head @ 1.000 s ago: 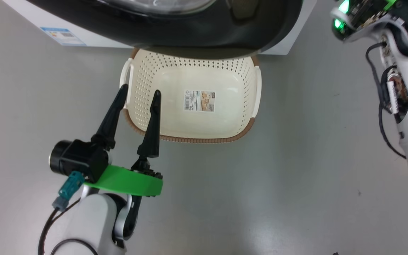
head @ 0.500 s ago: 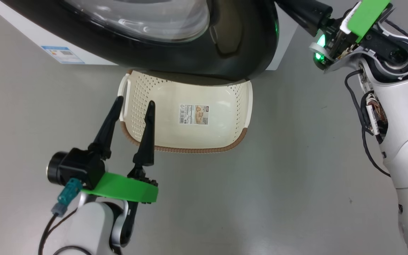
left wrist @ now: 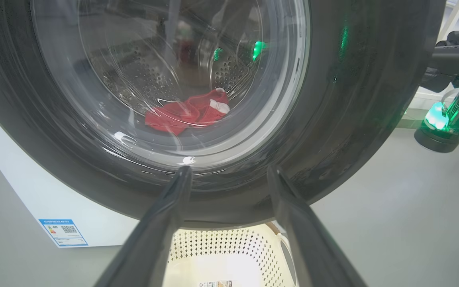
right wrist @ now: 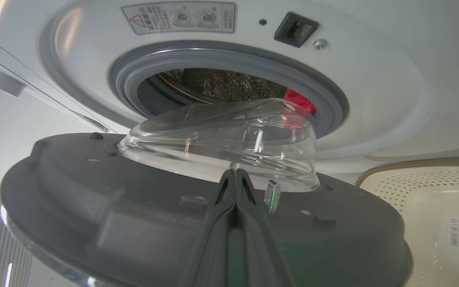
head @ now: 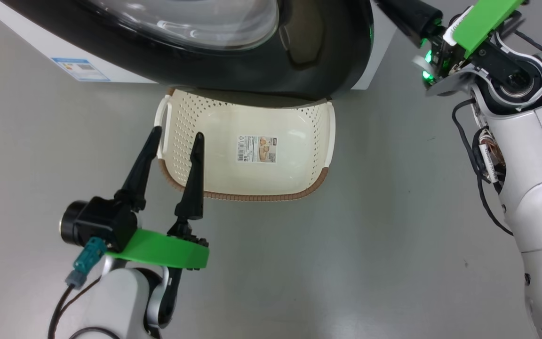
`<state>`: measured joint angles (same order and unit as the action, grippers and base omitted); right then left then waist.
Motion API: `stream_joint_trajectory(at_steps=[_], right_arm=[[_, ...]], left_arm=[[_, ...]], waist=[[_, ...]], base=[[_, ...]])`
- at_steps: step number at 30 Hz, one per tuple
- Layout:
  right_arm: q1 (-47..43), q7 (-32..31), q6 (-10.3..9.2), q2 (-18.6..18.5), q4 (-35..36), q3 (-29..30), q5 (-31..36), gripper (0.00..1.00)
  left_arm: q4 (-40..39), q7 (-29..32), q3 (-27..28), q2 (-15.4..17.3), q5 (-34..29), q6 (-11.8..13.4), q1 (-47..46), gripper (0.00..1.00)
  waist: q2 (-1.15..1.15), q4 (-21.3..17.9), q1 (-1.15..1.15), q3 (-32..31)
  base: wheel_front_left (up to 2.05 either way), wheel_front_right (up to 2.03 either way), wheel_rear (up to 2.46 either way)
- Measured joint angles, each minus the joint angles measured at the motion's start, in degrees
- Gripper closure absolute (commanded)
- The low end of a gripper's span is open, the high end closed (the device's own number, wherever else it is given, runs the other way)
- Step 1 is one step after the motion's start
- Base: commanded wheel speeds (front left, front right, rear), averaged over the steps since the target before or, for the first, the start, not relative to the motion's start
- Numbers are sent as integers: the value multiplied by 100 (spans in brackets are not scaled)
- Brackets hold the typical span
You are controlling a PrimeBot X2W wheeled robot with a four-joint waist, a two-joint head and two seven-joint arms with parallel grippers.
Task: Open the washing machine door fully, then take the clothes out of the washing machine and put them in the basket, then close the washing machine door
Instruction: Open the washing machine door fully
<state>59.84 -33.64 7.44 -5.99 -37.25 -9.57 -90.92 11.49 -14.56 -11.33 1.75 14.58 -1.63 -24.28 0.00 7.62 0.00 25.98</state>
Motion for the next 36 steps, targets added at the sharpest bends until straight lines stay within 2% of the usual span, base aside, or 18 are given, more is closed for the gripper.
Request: stream_joint_trajectory(at_steps=[1,2,3,13,18,25,30,33,36], right_arm=[[0,167,0,-3,-69,16,114,62],[0,343,0,-4,-133,46,205,34],[1,506,0,-5,-197,82,258,0],[-146,1886,0,-242,-83,-142,1082,0],[-517,2753,0,-521,102,-750,1900,0],[-822,3853,0,-714,307,-1418,2543,0],[-938,4641,1,-879,146,-1809,3344,0],[-951,4788,1,-890,-1,-1804,3979,0],[-1156,4816,1,-814,193,-1268,4754,0]], left_arm=[[0,0,3,0,0,0,0,0],[0,0,5,0,0,0,0,0],[0,0,5,0,0,0,-1,0],[-138,0,68,1,2,1,-3,0],[-201,0,159,1,3,1,-3,0],[-278,0,218,1,37,1,-2,0],[-293,0,249,2,37,2,1,0],[-296,0,256,2,31,2,9,0],[-305,0,275,2,16,2,86,0]], waist=[[0,-2,0,9],[0,-6,0,17],[0,-11,0,22],[0,-101,0,44],[0,-202,0,45],[0,-308,0,27],[0,-358,0,-24],[0,-377,0,-70],[0,-394,0,-109]], base=[[0,0,0],[0,0,0],[0,0,0],[0,0,0],[0,0,0],[0,0,0],[0,0,0],[0,0,0],[0,0,0]])
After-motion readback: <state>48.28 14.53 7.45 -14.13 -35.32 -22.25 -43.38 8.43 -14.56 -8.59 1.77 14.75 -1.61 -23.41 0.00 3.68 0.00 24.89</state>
